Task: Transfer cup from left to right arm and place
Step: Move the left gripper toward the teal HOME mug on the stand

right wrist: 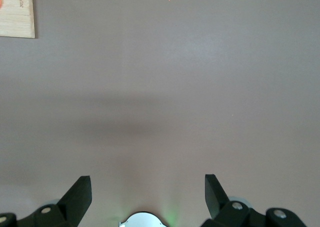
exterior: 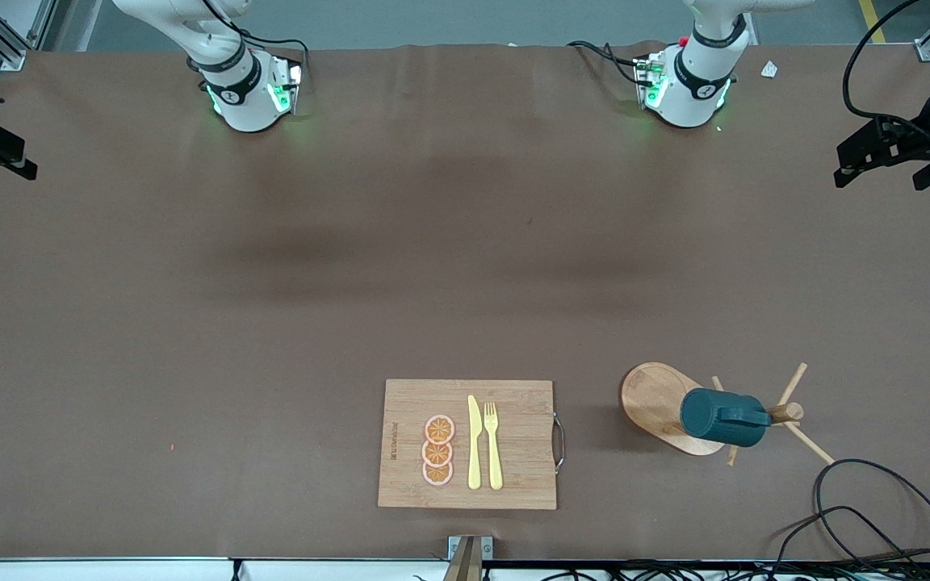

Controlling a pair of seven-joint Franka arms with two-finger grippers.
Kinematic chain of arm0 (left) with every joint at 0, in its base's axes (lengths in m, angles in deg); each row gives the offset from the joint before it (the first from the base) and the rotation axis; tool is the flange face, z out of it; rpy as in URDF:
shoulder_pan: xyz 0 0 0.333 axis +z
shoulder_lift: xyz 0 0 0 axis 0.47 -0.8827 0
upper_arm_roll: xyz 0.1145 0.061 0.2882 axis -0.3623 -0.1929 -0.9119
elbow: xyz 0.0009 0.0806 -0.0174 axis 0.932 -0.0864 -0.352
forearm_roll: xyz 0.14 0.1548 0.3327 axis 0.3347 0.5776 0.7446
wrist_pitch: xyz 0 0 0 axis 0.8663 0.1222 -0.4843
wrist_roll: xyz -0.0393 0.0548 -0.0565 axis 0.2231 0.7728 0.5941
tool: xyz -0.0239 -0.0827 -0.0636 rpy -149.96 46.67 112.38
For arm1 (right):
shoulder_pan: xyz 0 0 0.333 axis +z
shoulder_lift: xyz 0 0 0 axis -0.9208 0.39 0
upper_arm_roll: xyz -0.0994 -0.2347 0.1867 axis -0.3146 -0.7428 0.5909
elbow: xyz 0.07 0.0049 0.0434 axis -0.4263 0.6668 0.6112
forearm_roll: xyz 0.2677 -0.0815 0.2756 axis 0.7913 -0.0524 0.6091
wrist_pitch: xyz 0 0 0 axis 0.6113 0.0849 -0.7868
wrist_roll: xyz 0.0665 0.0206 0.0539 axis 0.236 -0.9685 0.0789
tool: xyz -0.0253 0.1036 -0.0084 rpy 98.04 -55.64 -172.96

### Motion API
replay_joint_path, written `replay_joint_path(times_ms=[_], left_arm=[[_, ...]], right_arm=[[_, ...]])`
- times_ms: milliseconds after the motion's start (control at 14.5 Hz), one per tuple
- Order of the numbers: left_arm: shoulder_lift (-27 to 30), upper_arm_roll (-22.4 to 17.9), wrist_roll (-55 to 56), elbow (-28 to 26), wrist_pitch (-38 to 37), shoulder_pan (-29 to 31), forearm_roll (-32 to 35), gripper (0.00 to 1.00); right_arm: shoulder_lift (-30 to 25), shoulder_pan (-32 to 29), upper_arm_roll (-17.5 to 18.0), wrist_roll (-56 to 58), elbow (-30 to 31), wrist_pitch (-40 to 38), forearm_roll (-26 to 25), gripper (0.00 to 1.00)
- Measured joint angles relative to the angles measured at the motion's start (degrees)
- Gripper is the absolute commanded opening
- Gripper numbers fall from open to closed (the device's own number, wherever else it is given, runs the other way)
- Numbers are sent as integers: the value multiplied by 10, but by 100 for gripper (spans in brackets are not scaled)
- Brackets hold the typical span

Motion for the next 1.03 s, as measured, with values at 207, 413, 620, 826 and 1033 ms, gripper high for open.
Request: replay_joint_path(times_ms=[207,413,620,826,1033], left_arm=[[0,0,1,0,0,0,0,100],[-2,-1,1,5,0,2,0,100],[-18,-1,1,9,0,3,0,100],[-34,1,43,6,8,2,-1,100],[-27,2,118,-17,57,3,-28,100]], right_arm=[[0,-1,0,1,0,0,0,100],[0,-1,0,1,0,0,0,100],[0,-1,0,1,0,0,0,100],[0,-1,1,1,0,0,0,100],[0,-1,1,1,0,0,0,100]])
